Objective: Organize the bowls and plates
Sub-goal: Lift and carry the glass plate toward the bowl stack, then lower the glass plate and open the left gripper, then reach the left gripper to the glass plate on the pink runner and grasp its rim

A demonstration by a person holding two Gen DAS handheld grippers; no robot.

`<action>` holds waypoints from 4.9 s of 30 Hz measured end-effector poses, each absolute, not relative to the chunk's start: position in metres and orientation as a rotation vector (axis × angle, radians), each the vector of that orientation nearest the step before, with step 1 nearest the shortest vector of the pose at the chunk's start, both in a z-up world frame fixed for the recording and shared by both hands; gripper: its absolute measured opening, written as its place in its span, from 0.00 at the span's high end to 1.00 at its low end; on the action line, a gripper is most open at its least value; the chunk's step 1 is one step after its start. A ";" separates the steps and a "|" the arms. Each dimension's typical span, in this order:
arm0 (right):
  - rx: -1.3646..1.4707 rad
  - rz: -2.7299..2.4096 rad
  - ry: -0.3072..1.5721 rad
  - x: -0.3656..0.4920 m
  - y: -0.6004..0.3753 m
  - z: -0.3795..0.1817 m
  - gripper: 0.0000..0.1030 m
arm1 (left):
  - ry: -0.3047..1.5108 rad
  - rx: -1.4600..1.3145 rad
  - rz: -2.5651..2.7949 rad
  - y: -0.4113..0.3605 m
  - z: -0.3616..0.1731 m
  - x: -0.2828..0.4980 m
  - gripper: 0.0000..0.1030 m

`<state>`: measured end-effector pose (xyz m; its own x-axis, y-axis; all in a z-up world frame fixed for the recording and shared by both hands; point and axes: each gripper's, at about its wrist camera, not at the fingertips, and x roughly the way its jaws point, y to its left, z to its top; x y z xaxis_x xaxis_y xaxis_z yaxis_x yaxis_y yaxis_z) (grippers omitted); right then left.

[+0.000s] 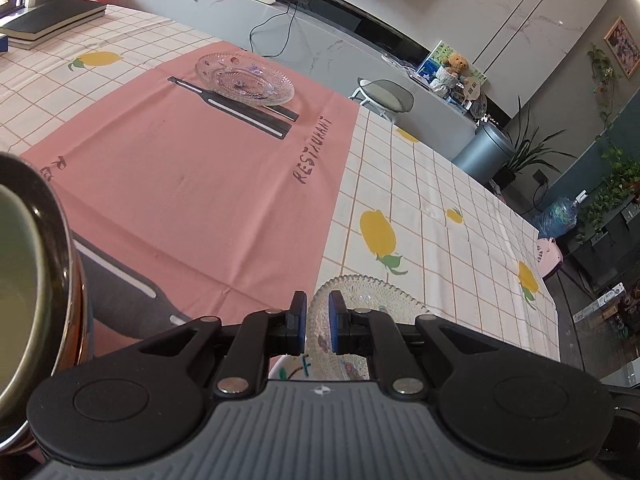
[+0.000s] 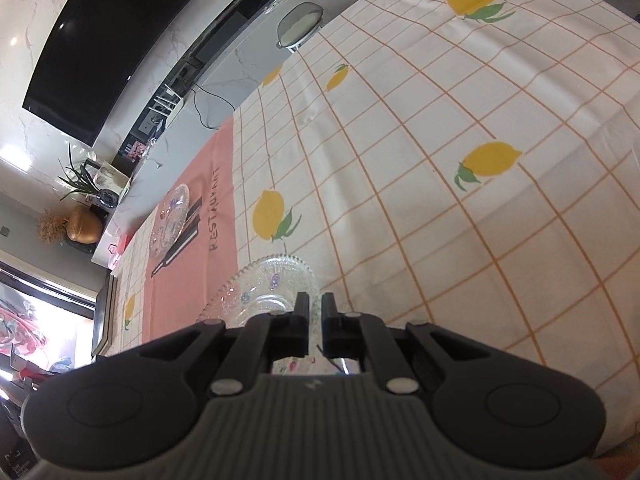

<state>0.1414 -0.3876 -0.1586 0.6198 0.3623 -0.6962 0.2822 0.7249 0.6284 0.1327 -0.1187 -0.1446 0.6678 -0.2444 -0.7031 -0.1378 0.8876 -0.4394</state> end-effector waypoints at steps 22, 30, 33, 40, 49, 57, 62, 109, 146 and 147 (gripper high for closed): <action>0.631 0.009 1.032 0.125 -0.368 -0.158 0.95 | 0.898 -0.415 -0.087 -0.119 -0.162 0.106 0.89; 0.567 -0.005 1.047 0.124 -0.360 -0.158 0.93 | 0.896 -0.372 -0.085 -0.123 -0.163 0.102 0.88; 0.542 -0.006 1.049 0.125 -0.357 -0.157 0.92 | 0.889 -0.349 -0.087 -0.125 -0.163 0.100 0.88; 0.510 -0.011 1.046 0.124 -0.353 -0.156 0.92 | 0.870 -0.323 -0.094 -0.128 -0.164 0.099 0.87; 0.397 -0.019 1.040 0.123 -0.339 -0.153 0.92 | 0.850 -0.267 -0.099 -0.131 -0.167 0.094 0.85; 0.338 -0.036 1.043 0.123 -0.335 -0.153 0.94 | 0.841 -0.236 -0.108 -0.134 -0.166 0.092 0.85; 0.348 -0.039 1.044 0.124 -0.336 -0.153 0.94 | 0.841 -0.177 -0.116 -0.141 -0.165 0.092 0.82; 0.452 0.253 0.903 0.306 -0.212 -0.102 0.68 | 0.872 -0.107 -0.315 0.059 -0.068 0.310 0.69; 0.667 0.334 0.985 0.476 -0.191 -0.204 0.90 | 0.868 -0.495 -0.274 0.113 -0.185 0.429 0.89; 0.662 0.322 0.986 0.476 -0.191 -0.205 0.93 | 0.867 -0.498 -0.273 0.113 -0.185 0.428 0.89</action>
